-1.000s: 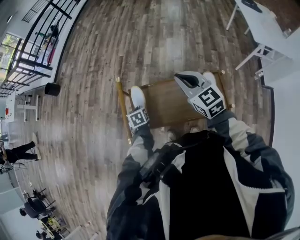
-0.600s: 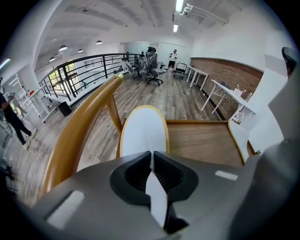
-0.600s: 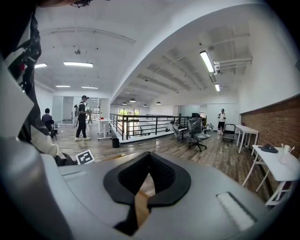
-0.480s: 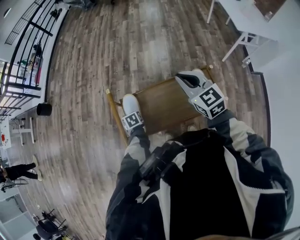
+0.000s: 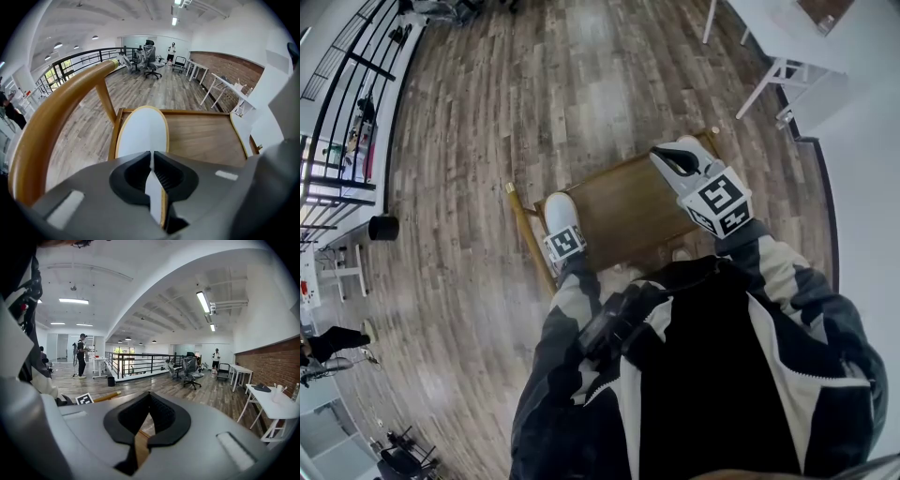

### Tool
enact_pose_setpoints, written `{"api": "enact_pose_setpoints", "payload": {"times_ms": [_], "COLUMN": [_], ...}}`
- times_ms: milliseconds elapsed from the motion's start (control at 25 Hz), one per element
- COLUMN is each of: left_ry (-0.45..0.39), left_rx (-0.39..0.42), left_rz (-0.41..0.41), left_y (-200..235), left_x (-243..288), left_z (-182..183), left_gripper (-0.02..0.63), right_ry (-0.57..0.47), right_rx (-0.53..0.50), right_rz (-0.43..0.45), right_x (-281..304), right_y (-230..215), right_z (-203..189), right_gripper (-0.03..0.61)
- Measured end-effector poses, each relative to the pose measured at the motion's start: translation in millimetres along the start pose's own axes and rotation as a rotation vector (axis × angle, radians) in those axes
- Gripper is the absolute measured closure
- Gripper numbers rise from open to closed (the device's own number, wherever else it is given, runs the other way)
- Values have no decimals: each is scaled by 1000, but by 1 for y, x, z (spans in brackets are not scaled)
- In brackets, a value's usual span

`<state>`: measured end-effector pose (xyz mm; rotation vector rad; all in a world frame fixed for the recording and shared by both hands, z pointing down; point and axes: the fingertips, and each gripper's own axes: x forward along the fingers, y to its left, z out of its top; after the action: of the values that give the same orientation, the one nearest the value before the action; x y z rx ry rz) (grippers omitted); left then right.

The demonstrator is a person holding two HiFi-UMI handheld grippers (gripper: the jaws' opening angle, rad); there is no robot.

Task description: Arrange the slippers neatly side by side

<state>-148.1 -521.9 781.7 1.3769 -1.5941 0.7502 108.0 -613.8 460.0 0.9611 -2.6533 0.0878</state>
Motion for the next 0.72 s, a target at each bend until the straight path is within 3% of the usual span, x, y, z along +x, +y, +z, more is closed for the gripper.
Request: {"api": "enact_pose_setpoints", "payload": {"times_ms": [80,200,320,520,720], "left_ry": [22,19,-9,-52,-226], "left_rx": [-4,22,61,76,173], "left_rz": [-11,0,22,14,-19], "left_y": [-2,0,2,-5,-28], "left_x": [-1,0,-4,-14,-58], "left_z": [-5,-5,0,11,60], "left_gripper": [553,437,379,367,374], "right_ry": [0,1,-3,-13,-28], "right_rx": [-2,-4,-4,-4,-6], "right_rz": [5,12,18,38,62], "right_x": [1,2,2,5,5], "right_y": [2,5,7,7,9], "right_z": [1,2,1,6,9], "right_gripper": [574,574,574,574,574]}}
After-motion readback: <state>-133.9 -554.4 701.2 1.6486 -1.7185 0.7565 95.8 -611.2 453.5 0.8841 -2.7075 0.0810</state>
